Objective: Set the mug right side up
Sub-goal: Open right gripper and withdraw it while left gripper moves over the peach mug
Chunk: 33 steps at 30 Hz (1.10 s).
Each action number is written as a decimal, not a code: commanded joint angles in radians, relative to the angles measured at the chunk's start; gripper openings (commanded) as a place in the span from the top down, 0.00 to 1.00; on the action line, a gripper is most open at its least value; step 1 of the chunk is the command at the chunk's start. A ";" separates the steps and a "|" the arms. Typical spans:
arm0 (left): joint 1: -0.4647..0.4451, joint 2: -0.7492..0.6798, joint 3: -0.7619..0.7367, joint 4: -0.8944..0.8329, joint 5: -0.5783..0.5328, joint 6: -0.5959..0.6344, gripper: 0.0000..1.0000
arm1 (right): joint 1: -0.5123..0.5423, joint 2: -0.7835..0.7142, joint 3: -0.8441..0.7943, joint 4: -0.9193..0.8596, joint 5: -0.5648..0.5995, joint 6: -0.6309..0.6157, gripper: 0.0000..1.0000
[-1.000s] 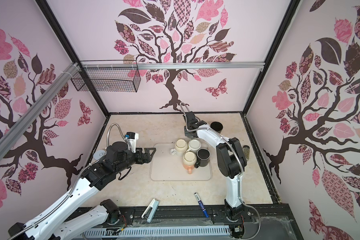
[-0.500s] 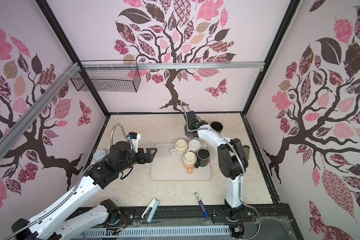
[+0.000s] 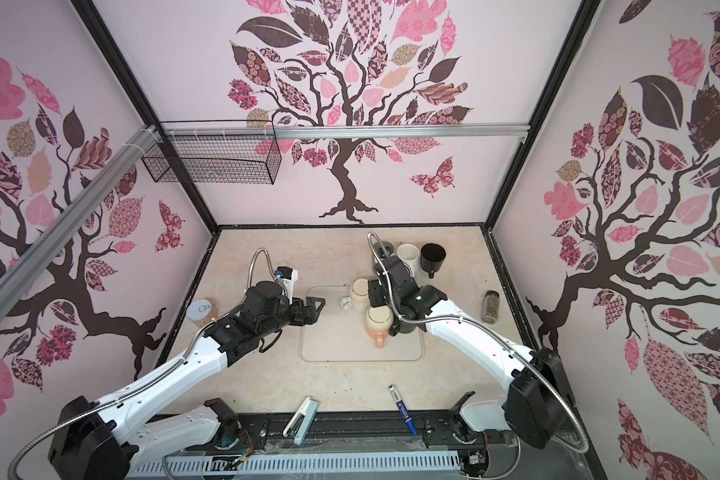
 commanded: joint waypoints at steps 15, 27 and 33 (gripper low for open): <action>-0.389 0.095 0.059 -0.062 -0.272 -0.090 0.04 | 0.002 -0.417 -0.254 -0.118 -0.062 0.129 0.52; -0.491 0.468 0.241 -0.061 -0.364 -0.080 0.07 | 0.002 -0.513 -0.361 -0.108 -0.023 0.157 0.52; -0.500 0.507 0.272 -0.029 -0.364 -0.071 0.05 | 0.002 -0.516 -0.377 -0.110 -0.029 0.151 0.53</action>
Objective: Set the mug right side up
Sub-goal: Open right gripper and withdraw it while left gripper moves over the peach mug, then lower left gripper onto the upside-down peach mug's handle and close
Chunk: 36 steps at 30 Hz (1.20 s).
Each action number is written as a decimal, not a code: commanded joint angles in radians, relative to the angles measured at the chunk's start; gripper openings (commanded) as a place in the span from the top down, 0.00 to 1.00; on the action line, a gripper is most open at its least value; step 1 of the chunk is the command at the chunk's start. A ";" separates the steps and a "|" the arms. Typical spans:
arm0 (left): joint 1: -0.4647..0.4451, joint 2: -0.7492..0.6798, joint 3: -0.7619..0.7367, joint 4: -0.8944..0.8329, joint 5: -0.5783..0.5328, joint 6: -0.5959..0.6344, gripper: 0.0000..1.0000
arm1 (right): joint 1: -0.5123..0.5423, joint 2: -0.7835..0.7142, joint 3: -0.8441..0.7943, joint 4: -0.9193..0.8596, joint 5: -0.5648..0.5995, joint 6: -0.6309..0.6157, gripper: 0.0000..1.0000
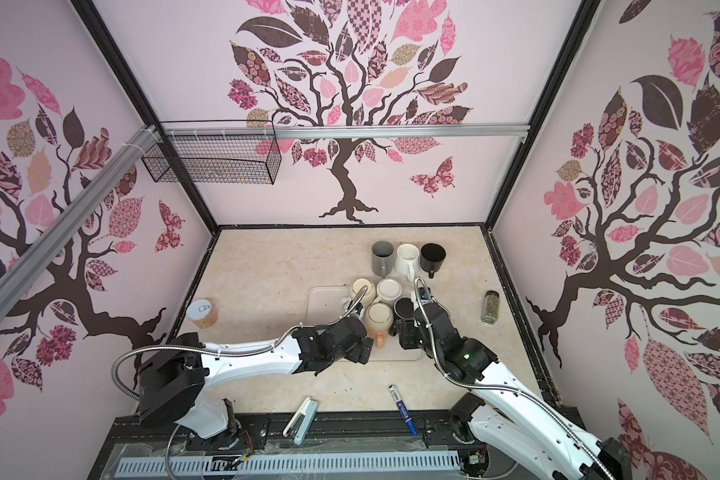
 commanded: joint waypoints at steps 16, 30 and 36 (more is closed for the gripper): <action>-0.022 0.179 0.227 -0.013 -0.030 0.057 0.05 | 0.004 -0.022 -0.004 0.017 -0.006 -0.006 0.52; 0.025 0.231 0.206 -0.069 -0.049 0.051 0.06 | 0.005 -0.045 -0.008 0.027 -0.028 -0.008 0.52; 0.077 0.187 0.147 -0.081 -0.056 0.038 0.07 | 0.004 -0.037 -0.008 0.031 -0.039 -0.010 0.52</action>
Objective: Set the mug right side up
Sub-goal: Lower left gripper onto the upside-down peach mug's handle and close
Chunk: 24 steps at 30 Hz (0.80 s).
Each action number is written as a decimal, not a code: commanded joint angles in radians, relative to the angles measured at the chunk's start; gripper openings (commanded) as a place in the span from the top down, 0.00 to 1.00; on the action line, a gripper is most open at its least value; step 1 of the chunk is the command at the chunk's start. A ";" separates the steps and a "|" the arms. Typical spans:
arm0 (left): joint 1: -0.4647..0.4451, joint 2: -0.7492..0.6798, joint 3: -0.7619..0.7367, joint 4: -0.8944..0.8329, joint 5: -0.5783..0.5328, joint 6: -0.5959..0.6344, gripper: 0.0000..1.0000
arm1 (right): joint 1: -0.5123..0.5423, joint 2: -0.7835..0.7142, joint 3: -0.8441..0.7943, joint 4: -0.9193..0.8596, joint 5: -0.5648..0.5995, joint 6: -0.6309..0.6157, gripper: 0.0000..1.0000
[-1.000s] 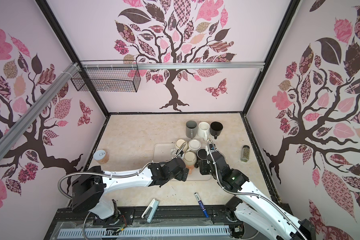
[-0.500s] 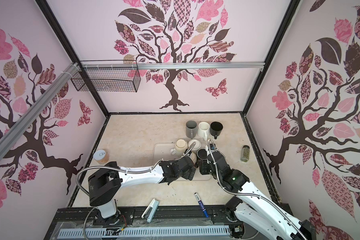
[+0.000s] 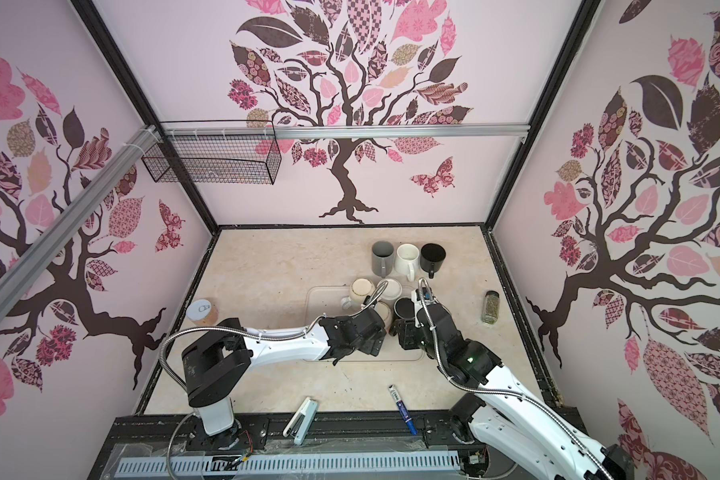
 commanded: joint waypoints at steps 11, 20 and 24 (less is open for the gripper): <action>0.047 -0.088 -0.054 0.004 0.086 0.065 0.16 | 0.004 0.009 -0.008 0.028 -0.013 -0.012 0.52; 0.046 -0.070 -0.041 0.046 0.134 0.121 0.30 | 0.004 0.012 -0.008 0.032 -0.026 -0.013 0.52; 0.047 -0.047 -0.023 0.042 0.136 0.150 0.35 | 0.005 0.015 -0.011 0.039 -0.030 -0.013 0.52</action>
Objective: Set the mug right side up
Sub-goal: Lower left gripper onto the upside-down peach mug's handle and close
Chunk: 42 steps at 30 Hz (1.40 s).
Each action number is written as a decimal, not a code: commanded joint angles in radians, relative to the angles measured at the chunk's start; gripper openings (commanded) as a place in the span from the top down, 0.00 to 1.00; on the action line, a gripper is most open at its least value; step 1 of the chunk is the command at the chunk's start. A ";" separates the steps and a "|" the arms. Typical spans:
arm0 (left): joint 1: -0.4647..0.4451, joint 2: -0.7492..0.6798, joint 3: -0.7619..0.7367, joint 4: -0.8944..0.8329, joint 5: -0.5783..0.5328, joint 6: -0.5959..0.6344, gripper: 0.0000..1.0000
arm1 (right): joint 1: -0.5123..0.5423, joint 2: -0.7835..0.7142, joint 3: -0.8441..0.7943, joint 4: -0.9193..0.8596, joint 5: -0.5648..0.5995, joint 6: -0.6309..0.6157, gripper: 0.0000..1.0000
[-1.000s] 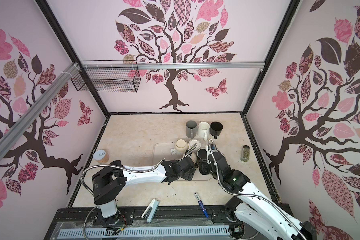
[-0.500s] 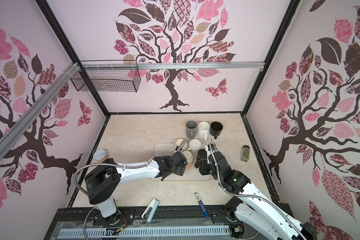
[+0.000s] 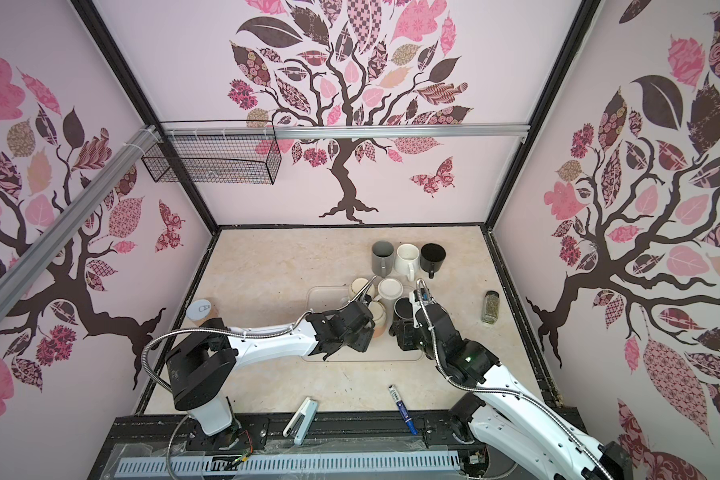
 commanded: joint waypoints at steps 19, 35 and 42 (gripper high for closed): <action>0.011 0.071 0.081 -0.003 -0.004 0.075 0.60 | 0.004 0.000 -0.002 0.025 -0.018 -0.013 0.52; 0.012 0.069 0.090 -0.010 0.006 0.080 0.77 | 0.004 -0.006 -0.008 0.028 -0.031 -0.014 0.52; 0.013 0.082 0.106 -0.028 0.010 0.088 0.92 | 0.005 -0.004 -0.009 0.028 -0.042 -0.014 0.52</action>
